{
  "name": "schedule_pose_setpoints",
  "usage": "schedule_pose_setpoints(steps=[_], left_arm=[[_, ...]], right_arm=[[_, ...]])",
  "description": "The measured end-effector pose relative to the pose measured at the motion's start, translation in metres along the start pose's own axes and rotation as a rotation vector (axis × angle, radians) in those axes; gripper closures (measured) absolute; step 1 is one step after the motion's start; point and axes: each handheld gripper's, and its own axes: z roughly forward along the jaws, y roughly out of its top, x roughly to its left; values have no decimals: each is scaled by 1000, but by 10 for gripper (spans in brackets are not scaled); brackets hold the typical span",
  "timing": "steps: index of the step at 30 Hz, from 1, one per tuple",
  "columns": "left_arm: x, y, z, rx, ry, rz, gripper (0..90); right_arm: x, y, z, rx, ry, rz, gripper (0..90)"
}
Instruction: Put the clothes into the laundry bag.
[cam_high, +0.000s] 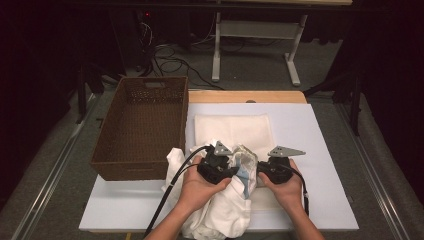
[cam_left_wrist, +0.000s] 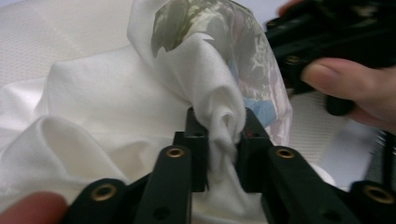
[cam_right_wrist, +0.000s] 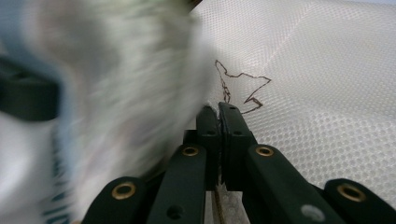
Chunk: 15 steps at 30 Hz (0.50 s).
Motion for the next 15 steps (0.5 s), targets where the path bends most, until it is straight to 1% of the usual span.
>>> schedule_pose_setpoints(steps=[1,2,3,4,5,6,7,8,9,11,13,14,15], left_arm=[[0,0,0,0,0,0,810],[-3,-2,-2,0,-26,20,813],[-6,-5,-1,9,-53,37,815],[-6,-5,-1,9,-53,37,815],[-7,-8,2,14,-66,37,816],[-8,-13,12,27,-96,33,817],[-8,-15,15,24,-112,25,817],[-8,-15,15,24,-112,25,817],[-9,-17,18,34,-118,21,817],[-11,-18,25,61,-126,45,818],[-13,-20,32,105,-127,38,817],[-16,-21,39,134,-119,49,816],[-19,-21,48,146,-46,43,814]], right_arm=[[0,0,0,0,0,0,885],[-2,1,-1,-8,-1,13,885],[-2,1,-1,-10,-1,17,885],[-2,2,-1,-10,-2,21,885],[-2,3,-1,-11,-3,20,885],[-2,3,-1,-14,-6,19,885],[-1,3,-1,-13,-9,18,885],[-1,3,-1,-13,-9,18,885],[-2,4,-2,-18,-9,22,885],[-3,6,-4,-39,-5,40,885],[-3,9,-6,-48,-2,39,886],[-2,10,-7,-53,-4,40,886],[0,13,-9,-66,1,37,886]])
